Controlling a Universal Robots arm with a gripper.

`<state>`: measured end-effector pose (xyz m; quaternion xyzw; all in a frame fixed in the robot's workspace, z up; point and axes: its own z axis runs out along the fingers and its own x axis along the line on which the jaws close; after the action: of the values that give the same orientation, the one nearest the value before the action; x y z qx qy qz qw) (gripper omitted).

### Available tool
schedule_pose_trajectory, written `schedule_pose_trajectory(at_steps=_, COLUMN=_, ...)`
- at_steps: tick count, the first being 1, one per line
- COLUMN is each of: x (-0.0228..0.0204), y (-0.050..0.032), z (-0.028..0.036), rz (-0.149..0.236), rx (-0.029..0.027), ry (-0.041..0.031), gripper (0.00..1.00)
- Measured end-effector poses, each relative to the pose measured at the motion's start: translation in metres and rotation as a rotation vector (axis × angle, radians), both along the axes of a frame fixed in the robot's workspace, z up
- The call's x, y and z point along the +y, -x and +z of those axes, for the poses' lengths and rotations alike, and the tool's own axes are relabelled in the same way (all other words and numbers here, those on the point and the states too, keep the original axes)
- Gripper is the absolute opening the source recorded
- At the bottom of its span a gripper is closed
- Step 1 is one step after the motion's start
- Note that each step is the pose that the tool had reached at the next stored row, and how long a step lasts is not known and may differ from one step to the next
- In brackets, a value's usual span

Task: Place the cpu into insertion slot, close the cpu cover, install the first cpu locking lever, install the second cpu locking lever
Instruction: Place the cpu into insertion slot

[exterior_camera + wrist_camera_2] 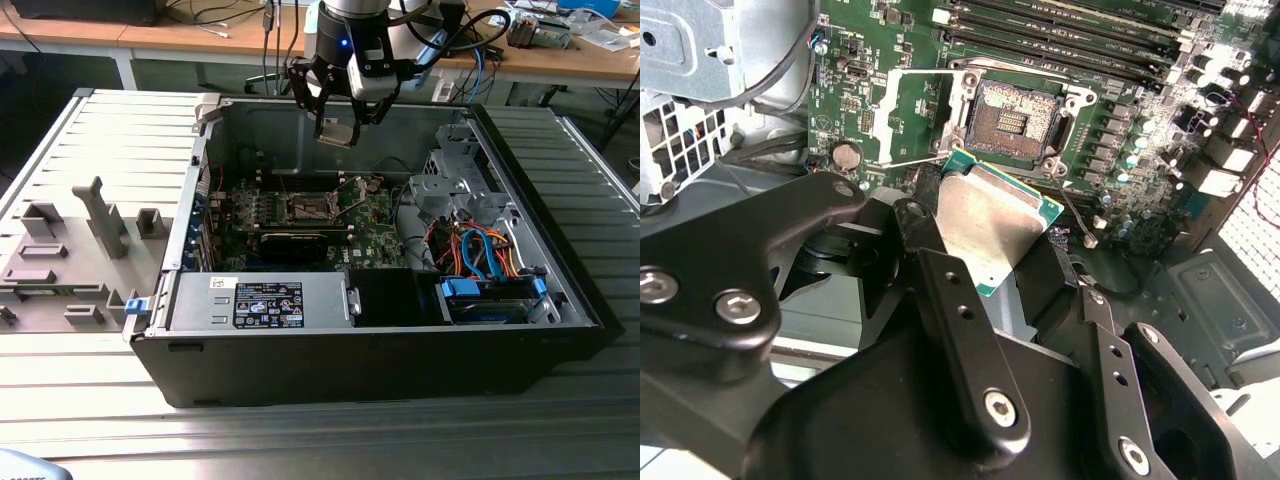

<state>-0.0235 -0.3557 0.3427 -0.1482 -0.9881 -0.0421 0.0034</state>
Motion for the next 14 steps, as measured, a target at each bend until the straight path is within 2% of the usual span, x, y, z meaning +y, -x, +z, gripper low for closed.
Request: schedule_pose_trajectory(at_steps=14, x=0.0, y=0.0, z=0.0, rz=-0.015, rx=0.0, ry=0.0001, gripper=0.55)
